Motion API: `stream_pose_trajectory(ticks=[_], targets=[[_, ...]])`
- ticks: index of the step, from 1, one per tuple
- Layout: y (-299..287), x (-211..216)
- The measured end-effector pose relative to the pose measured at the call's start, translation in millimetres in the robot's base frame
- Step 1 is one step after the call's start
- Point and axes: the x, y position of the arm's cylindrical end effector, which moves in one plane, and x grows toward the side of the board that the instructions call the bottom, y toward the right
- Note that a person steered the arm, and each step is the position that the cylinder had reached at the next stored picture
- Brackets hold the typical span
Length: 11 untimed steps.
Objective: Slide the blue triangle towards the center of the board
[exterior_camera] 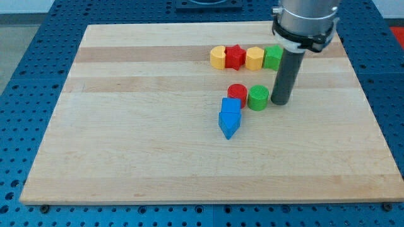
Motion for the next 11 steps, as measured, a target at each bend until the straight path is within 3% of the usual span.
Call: stream_pose_trajectory(ticks=[2, 4, 5, 8, 11], targets=[[-1, 9], [-18, 76], [-53, 79], [-127, 65], [-149, 40]])
